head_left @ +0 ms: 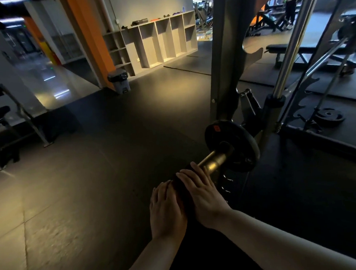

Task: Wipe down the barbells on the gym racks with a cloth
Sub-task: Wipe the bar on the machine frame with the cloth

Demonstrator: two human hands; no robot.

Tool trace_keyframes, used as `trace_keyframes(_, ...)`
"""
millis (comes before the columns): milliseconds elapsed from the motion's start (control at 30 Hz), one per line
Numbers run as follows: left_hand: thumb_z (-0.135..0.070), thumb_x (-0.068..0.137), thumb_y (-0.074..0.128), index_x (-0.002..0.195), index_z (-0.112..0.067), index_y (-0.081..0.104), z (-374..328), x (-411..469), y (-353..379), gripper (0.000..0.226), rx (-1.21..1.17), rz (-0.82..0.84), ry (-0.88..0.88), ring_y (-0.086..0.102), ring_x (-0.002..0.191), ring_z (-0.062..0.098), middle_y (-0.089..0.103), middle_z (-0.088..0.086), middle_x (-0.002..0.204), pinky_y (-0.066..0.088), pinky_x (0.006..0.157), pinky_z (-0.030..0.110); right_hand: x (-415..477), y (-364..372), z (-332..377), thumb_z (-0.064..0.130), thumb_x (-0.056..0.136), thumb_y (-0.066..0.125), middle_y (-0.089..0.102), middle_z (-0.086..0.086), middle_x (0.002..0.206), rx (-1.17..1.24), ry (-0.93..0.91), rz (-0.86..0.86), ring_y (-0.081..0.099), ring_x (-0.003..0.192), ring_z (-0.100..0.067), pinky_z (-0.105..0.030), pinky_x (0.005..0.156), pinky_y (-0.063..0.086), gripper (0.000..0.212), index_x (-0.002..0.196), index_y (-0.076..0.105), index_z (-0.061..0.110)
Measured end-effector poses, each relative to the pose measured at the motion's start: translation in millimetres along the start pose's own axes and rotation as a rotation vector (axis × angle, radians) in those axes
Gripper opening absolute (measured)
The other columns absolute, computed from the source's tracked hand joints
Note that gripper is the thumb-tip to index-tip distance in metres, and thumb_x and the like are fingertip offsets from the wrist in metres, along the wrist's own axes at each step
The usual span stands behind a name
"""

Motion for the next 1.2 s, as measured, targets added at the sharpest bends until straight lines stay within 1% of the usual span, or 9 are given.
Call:
trace_keyframes(100,-0.037,0.1,0.03,0.154,-0.015,0.037,-0.9,-2.4,-0.8,0.059,-0.01,-0.015,0.002,0.023,0.151,0.017,0.036,0.003,0.16,0.015,0.126,0.035,-0.4,-3.8,-13.3,0.044,0.099,0.057,0.003,0.014,0.17,-0.101,-0.125,0.055,-0.024,0.154,-0.011,-0.033,0.121,-0.023,0.083,0.164,0.006,0.033)
trace_keyframes(267,-0.031,0.103,0.037,0.153,-0.016,0.038,1.1,-5.6,-3.4,0.053,-0.019,-0.017,0.017,0.023,0.151,0.017,0.036,0.002,0.16,0.018,0.126,0.039,6.6,3.3,-24.0,0.055,0.104,0.015,0.018,0.006,0.168,0.038,0.091,-0.167,-0.016,0.157,-0.013,-0.048,0.129,0.004,0.065,0.162,0.021,0.026)
trace_keyframes(433,-0.035,0.1,0.03,0.153,-0.016,0.038,-1.0,-5.7,-3.8,0.057,-0.012,-0.018,0.002,0.025,0.151,0.017,0.038,0.003,0.159,0.015,0.126,0.036,-5.5,14.7,-6.1,0.04,0.099,0.06,0.012,0.007,0.17,-0.009,-0.137,-0.036,-0.019,0.157,-0.016,-0.048,0.129,-0.004,0.081,0.164,0.012,0.027)
trace_keyframes(533,-0.031,0.101,0.034,0.151,-0.013,0.042,-1.5,-6.5,-4.8,0.053,-0.014,-0.04,-0.001,0.028,0.15,0.019,0.041,0.005,0.157,0.018,0.126,0.037,3.3,1.9,-33.7,0.043,0.102,0.05,0.019,0.006,0.169,-0.078,-0.16,-0.05,-0.009,0.158,-0.016,-0.048,0.129,0.002,0.07,0.162,0.018,0.028)
trace_keyframes(633,-0.028,0.104,0.041,0.153,-0.015,0.038,-2.2,-5.7,-6.6,0.051,-0.006,-0.021,-0.003,0.023,0.151,0.017,0.037,0.004,0.159,0.016,0.126,0.036,7.1,-5.1,-38.7,0.053,0.105,0.022,0.023,0.005,0.167,0.013,0.052,-0.156,-0.009,0.158,-0.015,-0.05,0.129,0.006,0.061,0.16,0.024,0.026)
trace_keyframes(700,-0.03,0.105,0.042,0.155,-0.017,0.033,-3.4,-4.9,-7.4,0.053,0.005,-0.01,-0.014,0.019,0.153,0.016,0.032,0.002,0.162,0.016,0.126,0.035,5.1,0.0,-25.2,0.047,0.108,0.025,0.02,0.004,0.168,0.083,0.119,-0.162,-0.013,0.157,-0.015,-0.046,0.129,0.0,0.058,0.161,0.024,0.024)
trace_keyframes(900,-0.033,0.103,0.03,0.152,-0.013,0.038,-8.9,-0.9,-10.7,0.054,0.125,-0.02,0.036,0.014,0.155,0.019,0.035,0.004,0.16,0.009,0.128,0.037,5.6,-6.2,-39.8,0.047,0.104,0.032,0.027,0.005,0.167,-0.052,-0.157,-0.056,-0.002,0.159,-0.014,-0.044,0.13,0.001,0.06,0.16,0.027,0.025)
trace_keyframes(1067,-0.037,0.095,0.023,0.152,-0.013,0.038,-10.0,2.4,-11.4,0.063,0.127,0.025,0.091,0.011,0.155,0.018,0.035,0.003,0.16,0.009,0.128,0.039,15.0,-15.2,-53.7,0.056,0.103,0.014,0.019,0.005,0.169,0.039,0.155,-0.167,-0.011,0.158,-0.013,-0.044,0.129,-0.003,0.066,0.16,0.024,0.024)
trace_keyframes(1200,-0.033,0.103,0.035,0.152,-0.016,0.039,-8.5,5.4,-6.2,0.052,0.133,0.005,0.068,0.017,0.154,0.016,0.037,0.002,0.16,0.01,0.127,0.036,2.2,-3.3,-20.5,0.04,0.107,0.041,0.018,0.003,0.17,0.027,0.058,-0.107,-0.012,0.158,-0.016,-0.047,0.129,0.0,0.061,0.162,0.024,0.02)
Point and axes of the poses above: each hand's wrist, its own x-axis towards the middle knuckle, its own y-axis out of the palm, z = x × y, the point moved 2 cm from there along x, towards the middle knuckle
